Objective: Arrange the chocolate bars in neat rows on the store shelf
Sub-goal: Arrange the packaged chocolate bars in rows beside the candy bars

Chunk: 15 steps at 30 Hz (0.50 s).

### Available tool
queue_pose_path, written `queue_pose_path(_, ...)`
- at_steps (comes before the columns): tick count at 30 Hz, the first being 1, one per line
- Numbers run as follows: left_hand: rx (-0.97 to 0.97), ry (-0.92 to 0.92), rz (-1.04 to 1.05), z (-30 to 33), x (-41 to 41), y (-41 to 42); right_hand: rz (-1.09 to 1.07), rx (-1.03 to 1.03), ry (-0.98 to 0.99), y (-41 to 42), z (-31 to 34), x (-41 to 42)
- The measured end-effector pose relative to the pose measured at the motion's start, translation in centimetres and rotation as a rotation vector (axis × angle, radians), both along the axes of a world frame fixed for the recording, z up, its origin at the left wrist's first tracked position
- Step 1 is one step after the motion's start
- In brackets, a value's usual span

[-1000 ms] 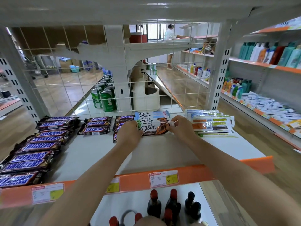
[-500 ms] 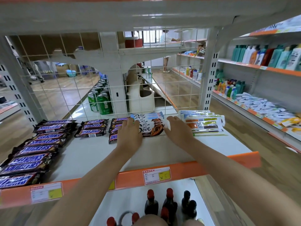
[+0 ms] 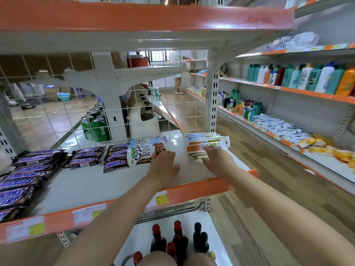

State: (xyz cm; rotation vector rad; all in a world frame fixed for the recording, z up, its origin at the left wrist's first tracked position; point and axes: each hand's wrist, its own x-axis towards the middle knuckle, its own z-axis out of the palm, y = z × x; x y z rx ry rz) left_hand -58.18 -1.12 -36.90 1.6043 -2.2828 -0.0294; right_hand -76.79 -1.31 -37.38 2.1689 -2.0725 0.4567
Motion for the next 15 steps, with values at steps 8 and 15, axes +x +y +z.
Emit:
queue_pose_path(8, 0.048, -0.003, -0.035, 0.0, -3.8, 0.1, -0.035, 0.016, 0.012, 1.1, 0.1, -4.8)
queue_pose_path(15, 0.042, 0.012, -0.057, -0.4, -5.7, -0.8, -0.019, 0.050, 0.008, 0.4, 0.1, -6.6)
